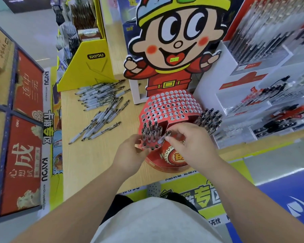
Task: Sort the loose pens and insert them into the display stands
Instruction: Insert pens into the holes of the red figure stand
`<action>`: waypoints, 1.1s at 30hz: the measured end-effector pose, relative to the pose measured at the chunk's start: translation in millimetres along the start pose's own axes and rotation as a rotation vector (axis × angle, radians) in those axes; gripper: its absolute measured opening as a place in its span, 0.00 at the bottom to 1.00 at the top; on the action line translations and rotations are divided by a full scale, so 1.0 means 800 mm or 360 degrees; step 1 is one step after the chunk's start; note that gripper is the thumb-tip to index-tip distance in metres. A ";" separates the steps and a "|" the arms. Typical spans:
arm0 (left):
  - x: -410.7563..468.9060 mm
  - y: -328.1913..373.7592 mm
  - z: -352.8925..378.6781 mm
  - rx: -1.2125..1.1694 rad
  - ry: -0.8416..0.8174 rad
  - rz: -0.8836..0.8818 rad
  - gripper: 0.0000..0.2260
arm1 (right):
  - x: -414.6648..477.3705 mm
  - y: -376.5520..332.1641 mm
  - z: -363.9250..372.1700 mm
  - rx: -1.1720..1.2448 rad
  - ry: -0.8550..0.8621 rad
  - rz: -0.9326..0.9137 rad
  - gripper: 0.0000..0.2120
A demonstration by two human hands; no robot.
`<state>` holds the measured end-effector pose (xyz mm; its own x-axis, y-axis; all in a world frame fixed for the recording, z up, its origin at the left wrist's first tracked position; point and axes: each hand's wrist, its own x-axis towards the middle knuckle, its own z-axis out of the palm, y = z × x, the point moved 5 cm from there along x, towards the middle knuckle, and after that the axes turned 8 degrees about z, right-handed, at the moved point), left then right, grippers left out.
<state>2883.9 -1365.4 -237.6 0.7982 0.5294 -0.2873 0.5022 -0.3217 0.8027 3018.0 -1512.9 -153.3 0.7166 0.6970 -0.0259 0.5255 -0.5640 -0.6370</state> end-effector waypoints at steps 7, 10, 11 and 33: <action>0.003 -0.005 -0.002 0.0146 0.0010 0.0055 0.21 | 0.005 -0.009 0.023 -0.0076 0.0025 -0.0046 0.09; 0.004 -0.006 -0.002 0.0165 -0.0004 0.0043 0.21 | 0.007 -0.012 0.030 -0.0149 0.0004 -0.0016 0.10; 0.006 -0.006 -0.003 0.0175 -0.0014 0.0046 0.21 | 0.007 -0.011 0.032 -0.0165 0.0009 -0.0008 0.10; 0.048 -0.183 -0.221 0.0630 -0.0177 -0.0121 0.25 | 0.045 -0.154 0.110 0.0229 0.0328 0.0251 0.14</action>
<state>2782.4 -1159.2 -274.0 0.7741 0.4824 -0.4100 0.6329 -0.5734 0.5202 2939.2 -1379.7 -143.5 0.8701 0.4927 0.0145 0.3405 -0.5795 -0.7404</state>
